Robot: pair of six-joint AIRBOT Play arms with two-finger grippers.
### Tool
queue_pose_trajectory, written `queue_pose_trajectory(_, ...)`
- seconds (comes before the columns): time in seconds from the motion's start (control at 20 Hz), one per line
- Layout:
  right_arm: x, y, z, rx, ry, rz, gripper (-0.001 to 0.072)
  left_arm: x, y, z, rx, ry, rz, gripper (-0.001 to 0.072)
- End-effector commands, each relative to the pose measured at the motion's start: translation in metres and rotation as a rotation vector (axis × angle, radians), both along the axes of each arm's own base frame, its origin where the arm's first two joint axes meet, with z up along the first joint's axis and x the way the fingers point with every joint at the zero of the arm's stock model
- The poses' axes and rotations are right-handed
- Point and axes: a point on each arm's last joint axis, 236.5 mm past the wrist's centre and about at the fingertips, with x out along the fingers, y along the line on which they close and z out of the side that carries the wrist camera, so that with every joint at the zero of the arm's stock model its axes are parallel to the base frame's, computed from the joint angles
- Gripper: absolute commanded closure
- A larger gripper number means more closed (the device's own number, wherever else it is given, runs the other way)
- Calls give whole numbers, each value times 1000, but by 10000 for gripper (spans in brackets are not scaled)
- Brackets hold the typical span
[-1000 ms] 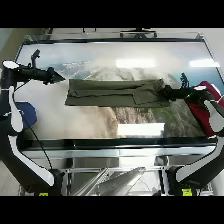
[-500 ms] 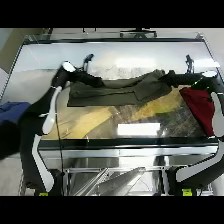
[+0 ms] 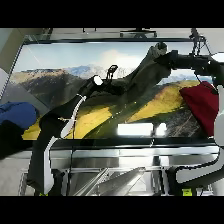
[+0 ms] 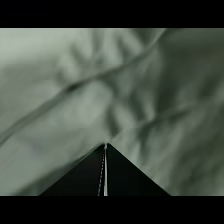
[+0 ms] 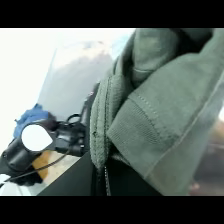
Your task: Fold the shirts.
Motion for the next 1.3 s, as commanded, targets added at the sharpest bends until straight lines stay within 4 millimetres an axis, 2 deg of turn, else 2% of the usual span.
queue_pose_trajectory(0.0,-7,26,14,31,-13,50,696,11,-6,26,-59,-17,13,704)
queue_pose_trajectory(0.1,-13,48,26,87,-15,85,696,3,13,62,-65,15,-63,705)
queue_pose_trajectory(0.15,-13,62,32,114,-24,95,696,0,34,84,-64,29,-85,705)
queue_pose_trajectory(0.25,-6,98,33,115,-45,76,696,0,88,130,-62,35,-67,705)
queue_pose_trajectory(0.3,-2,124,29,109,-58,71,696,2,123,154,-64,23,-28,705)
queue_pose_trajectory(0.4,5,184,8,99,-56,45,694,6,189,193,-68,5,62,705)
queue_pose_trajectory(0.45,5,221,-12,88,-43,29,688,3,218,208,-78,18,107,705)
queue_pose_trajectory(0.55,-1,294,-70,9,-68,-4,687,-5,255,225,-114,38,161,704)
queue_pose_trajectory(0.6,-5,325,-101,-40,-99,-35,582,-9,269,228,-130,47,192,704)
queue_pose_trajectory(0.65,-12,353,-129,-65,-105,-75,227,-13,280,229,-143,50,210,704)
queue_pose_trajectory(0.7,-23,376,-147,-90,-127,-56,82,-17,290,227,-145,58,234,704)
queue_pose_trajectory(0.75,-35,394,-157,-108,-152,-14,84,-21,297,225,-144,67,256,704)
queue_pose_trajectory(0.8,-46,403,-159,-113,-168,33,84,-27,301,222,-143,76,261,704)
queue_pose_trajectory(0.9,-54,400,-147,-125,-212,123,91,-38,309,218,-143,90,278,704)
queue_pose_trajectory(0.95,-51,388,-136,-138,-229,160,192,-41,312,220,-141,80,287,704)
queue_pose_trajectory(1.0,-46,371,-125,-146,-218,178,249,-42,315,223,-141,68,299,704)
queue_pose_trajectory(1.1,-27,318,-112,-188,-145,170,247,-46,318,228,-138,44,309,704)
queue_pose_trajectory(1.25,-11,219,-120,-320,44,130,244,-56,316,237,-130,23,286,704)
